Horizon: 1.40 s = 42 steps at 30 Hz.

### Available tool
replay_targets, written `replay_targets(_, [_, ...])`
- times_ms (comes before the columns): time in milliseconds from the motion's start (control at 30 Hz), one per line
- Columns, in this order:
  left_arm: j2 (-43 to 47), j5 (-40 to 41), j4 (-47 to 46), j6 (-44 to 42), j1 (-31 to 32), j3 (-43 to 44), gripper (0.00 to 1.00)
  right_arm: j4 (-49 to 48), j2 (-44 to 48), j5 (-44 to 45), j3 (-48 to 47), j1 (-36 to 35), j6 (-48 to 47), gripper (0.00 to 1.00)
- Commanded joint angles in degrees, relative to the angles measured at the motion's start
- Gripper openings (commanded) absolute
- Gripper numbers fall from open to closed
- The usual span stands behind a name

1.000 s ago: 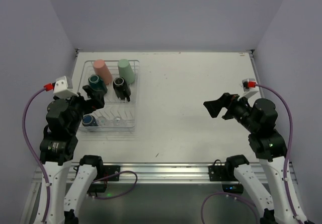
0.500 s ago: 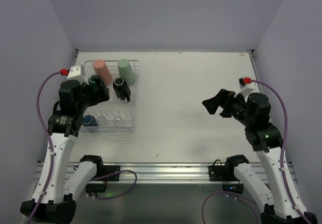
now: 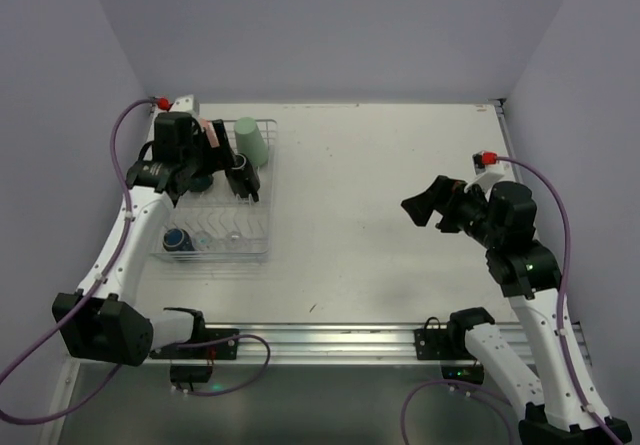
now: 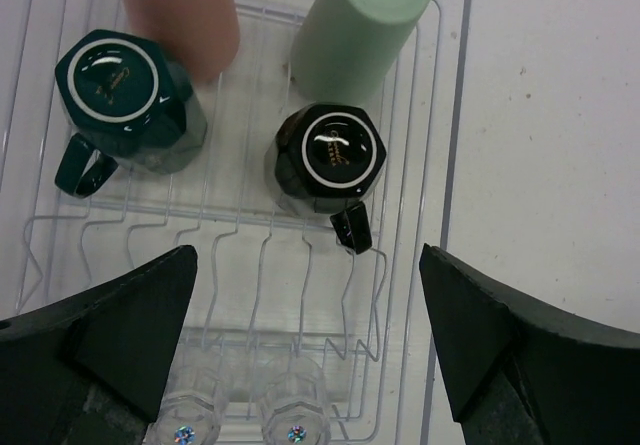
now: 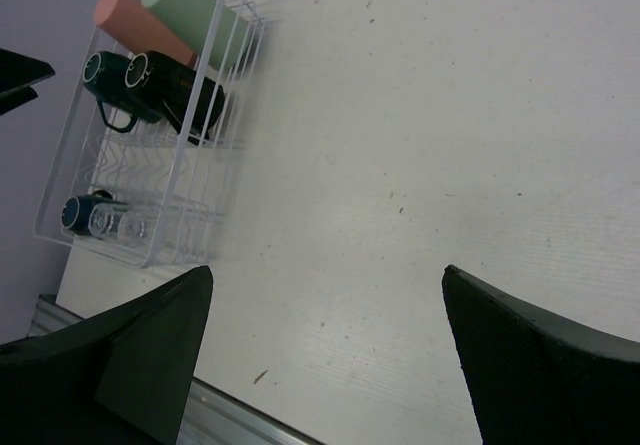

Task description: Unload the cups from the dish rack

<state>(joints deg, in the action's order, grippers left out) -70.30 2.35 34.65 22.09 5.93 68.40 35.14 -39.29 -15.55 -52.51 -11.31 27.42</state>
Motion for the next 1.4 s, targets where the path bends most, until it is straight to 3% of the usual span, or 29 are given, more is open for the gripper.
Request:
replay_targets(0, [-2.3, 3.3, -2.2, 0.6, 2.8, 5.2, 0.96, -0.6, -0.8, 0.4, -2.2, -0.1, -1.0, 0.99])
replay_targets(433, [-17.8, 15.0, 2.2, 4.5, 8.3, 14.9, 0.97, -1.6, -1.6, 1.4, -0.8, -0.2, -1.3, 0.99])
replay_targets(700, [-26.9, 17.3, 5.9, 3.9, 9.4, 21.4, 0.98, -1.6, -1.5, 2.5, -0.2, -0.2, -1.7, 0.99])
replay_targets(1367, [-30.9, 18.7, 7.2, 4.7, 10.2, 19.9, 1.00, -2.1, -0.9, 2.9, 1.4, -0.1, -1.8, 0.99])
